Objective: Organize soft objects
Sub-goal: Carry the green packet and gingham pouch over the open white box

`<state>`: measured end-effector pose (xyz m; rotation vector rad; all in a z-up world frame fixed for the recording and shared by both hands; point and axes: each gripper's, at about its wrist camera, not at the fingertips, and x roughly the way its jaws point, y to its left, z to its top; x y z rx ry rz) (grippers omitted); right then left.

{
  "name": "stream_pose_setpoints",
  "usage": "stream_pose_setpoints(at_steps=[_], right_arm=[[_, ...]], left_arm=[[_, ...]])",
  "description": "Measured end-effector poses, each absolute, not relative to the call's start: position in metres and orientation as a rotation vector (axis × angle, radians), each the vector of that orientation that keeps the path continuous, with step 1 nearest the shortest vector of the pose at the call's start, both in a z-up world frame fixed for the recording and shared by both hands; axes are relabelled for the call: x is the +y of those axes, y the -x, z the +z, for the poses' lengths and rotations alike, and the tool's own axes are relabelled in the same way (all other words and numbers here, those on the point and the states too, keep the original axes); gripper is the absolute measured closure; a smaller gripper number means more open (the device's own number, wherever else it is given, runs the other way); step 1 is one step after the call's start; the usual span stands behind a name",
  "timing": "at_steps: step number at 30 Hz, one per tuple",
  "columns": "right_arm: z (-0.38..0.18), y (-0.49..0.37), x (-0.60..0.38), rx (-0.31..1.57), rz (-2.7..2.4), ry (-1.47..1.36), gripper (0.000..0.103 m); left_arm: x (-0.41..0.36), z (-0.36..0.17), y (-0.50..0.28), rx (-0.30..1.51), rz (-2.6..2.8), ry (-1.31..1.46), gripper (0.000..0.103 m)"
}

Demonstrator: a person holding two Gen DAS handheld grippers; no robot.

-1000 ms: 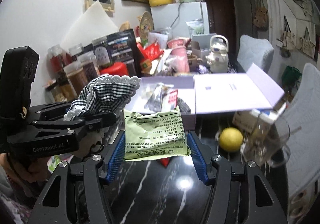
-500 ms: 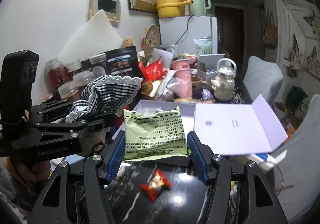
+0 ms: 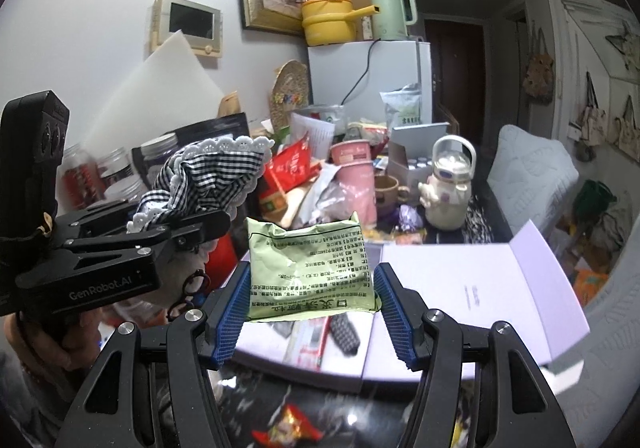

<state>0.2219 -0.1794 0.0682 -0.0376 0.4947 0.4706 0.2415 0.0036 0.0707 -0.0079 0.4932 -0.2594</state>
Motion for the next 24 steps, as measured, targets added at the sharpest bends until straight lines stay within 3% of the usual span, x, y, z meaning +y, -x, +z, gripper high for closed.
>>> stream_pose_setpoints(at_steps=[24], right_arm=[[0.052, -0.324, -0.148, 0.547, 0.516, 0.03, 0.041]], left_arm=[[0.007, 0.048, -0.328, 0.543, -0.136, -0.029, 0.054]])
